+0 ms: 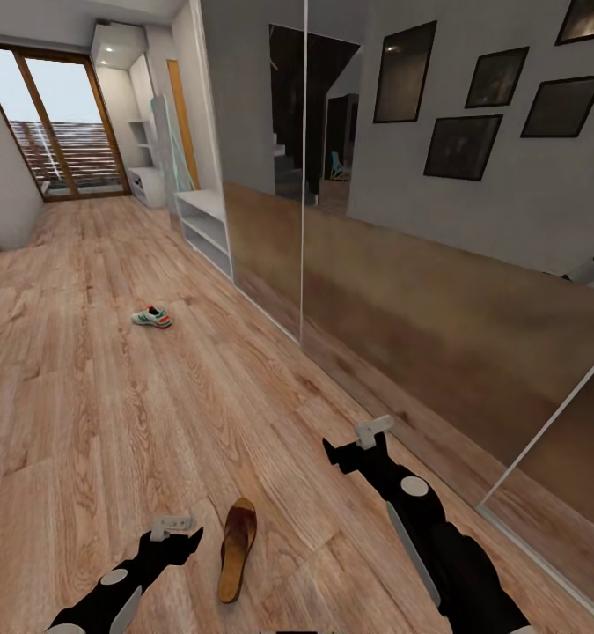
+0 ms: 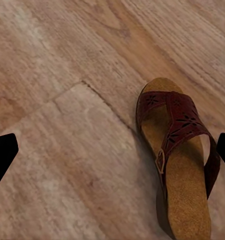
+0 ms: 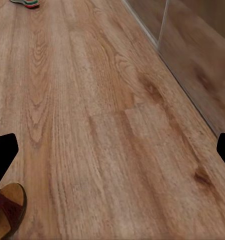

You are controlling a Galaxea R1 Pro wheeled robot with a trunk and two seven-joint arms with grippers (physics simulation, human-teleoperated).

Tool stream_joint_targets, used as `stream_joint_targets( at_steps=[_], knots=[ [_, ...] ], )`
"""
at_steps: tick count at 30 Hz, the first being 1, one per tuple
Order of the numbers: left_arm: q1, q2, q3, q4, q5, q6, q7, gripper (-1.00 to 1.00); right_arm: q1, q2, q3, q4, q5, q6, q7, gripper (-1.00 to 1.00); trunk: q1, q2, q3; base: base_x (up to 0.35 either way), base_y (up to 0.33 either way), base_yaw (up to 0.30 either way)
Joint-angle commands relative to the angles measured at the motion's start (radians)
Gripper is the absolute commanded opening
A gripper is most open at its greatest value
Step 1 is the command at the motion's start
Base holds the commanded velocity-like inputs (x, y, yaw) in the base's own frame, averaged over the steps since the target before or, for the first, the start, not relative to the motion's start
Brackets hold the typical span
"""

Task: Pick up the two gym shoes and the two sandals from the corridor floor and place them onto the hallstand (shoe rack) in the corridor, making sure they are on the rack and not on the floor. Arrange them so the two gym shoes are next to each other and the two sandals are next to each other.

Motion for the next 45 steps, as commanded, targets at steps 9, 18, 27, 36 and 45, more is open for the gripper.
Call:
stream_joint_targets(
  at_steps=[9, 18, 27, 36, 45],
  knots=[
    [0.001, 0.002, 0.009, 0.001, -0.009, -0.008, -0.004, 1.0, 0.0, 0.001, 0.02, 0.004, 0.001, 0.007, 0.008, 1.0, 0.0, 0.0, -0.001, 0.035, -0.025, 0.0],
    [0.004, 0.002, 0.01, 0.001, -0.008, -0.01, -0.004, 1.0, 0.0, 0.001, 0.034, 0.006, 0.001, 0.007, 0.012, 1.0, 0.0, 0.0, -0.001, 0.135, -0.151, 0.0],
    [0.005, 0.002, 0.009, 0.001, -0.008, -0.01, -0.004, 1.0, 0.0, 0.001, 0.036, 0.007, 0.001, 0.008, 0.012, 1.0, 0.0, 0.0, -0.001, 0.039, -0.044, 0.0],
    [0.006, 0.001, 0.01, 0.001, -0.008, -0.01, -0.004, 1.0, 0.0, -0.002, 0.034, 0.007, 0.002, 0.008, 0.012, 1.0, 0.0, 0.0, -0.001, 0.005, -0.006, 0.0],
    [0.006, 0.002, 0.011, 0.001, -0.007, -0.01, -0.004, 1.0, 0.0, -0.003, 0.033, 0.006, 0.002, 0.007, 0.012, 1.0, 0.0, 0.0, -0.001, 0.0, 0.0, 0.0]
  ],
)
